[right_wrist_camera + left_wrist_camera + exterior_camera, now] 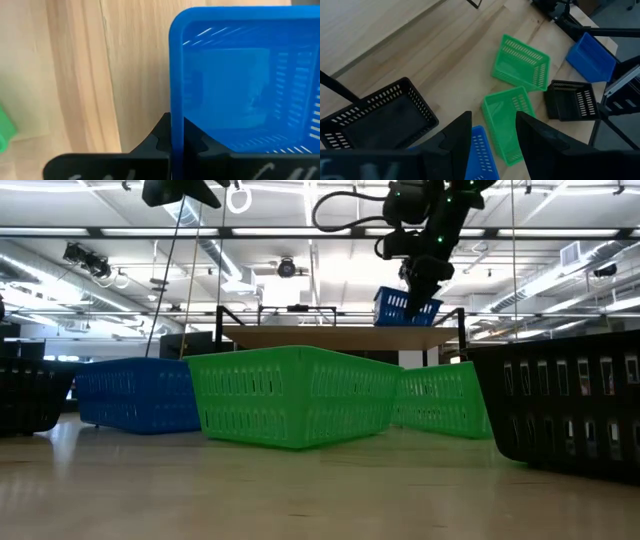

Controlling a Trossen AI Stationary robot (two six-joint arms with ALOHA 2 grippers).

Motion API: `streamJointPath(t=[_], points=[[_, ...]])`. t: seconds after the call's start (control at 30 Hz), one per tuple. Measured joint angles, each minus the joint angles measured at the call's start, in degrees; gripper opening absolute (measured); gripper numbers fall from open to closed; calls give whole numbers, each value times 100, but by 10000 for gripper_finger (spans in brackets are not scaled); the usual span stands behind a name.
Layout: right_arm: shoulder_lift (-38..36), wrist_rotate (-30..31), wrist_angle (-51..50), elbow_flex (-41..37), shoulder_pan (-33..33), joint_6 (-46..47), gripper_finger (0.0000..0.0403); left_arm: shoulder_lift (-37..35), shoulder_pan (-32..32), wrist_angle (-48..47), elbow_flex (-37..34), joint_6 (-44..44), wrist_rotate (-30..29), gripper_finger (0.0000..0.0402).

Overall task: Stack baskets on shelf by color
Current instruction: Put the top right blue basket on the shelf

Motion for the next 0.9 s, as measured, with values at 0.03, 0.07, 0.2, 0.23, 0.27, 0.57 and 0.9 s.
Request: streamJointPath(t=[0.03, 0.07, 0.2, 0.23, 0.27, 0.57, 0.9], points=[[2, -4, 7, 0, -35, -14, 8, 0, 0, 0, -2, 2, 0, 160], [2, -8, 3, 0, -71, -12, 8, 0, 0, 1, 0, 5, 0, 160], [2, -61, -21, 0, -188, 3, 10, 0, 0, 47, -2, 11, 0, 160], [2, -62, -20, 0, -210, 4, 12, 0, 0, 78, -2, 11, 0, 160], [2, -62, -15, -2, -226, 6, 15, 0, 0, 114, -2, 11, 0, 160], [11, -83, -17, -13, -249, 8, 54, 0, 2, 151, -2, 63, -48, 160], [-3, -85, -265, -13, -245, 96, 79, 2, 1, 160, -2, 15, -90, 160]])
